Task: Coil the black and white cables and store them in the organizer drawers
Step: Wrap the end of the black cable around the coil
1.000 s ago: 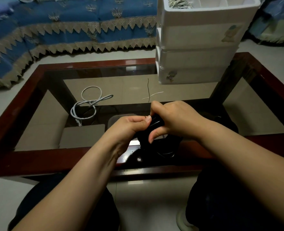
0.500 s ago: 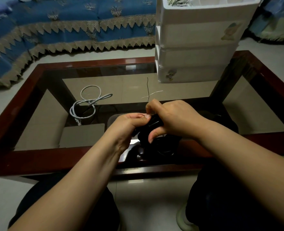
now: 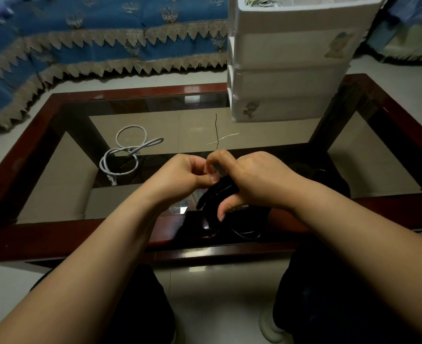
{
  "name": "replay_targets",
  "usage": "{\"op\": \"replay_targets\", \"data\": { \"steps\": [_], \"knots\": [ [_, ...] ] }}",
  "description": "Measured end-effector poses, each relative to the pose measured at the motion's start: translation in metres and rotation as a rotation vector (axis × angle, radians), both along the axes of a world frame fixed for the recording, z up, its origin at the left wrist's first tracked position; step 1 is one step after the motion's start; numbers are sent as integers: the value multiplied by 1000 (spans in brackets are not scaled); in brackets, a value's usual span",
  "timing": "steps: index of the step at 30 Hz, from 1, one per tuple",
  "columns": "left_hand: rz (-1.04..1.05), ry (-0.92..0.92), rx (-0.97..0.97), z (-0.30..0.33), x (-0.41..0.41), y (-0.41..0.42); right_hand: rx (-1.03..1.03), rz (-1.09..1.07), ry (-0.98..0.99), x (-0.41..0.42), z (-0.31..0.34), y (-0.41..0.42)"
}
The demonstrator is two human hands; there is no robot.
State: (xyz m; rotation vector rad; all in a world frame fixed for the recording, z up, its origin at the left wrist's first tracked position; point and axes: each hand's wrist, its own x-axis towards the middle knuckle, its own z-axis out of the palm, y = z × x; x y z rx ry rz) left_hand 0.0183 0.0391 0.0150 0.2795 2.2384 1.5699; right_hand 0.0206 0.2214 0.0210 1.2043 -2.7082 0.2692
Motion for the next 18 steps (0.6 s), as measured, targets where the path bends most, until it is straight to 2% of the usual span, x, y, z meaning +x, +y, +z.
{"op": "replay_targets", "data": {
  "steps": [4,9,15,18],
  "knots": [
    [-132,90,-18,7,-1,-3,-64,-12,-34,2,-1,1],
    [-214,33,196,9,-1,-6,-276,-77,-329,10,9,4],
    [-169,46,633,5,1,3,-922,19,-813,6,10,5],
    [-38,185,650,12,5,12,-1160,-20,-903,5,7,-2]
  ]
}}
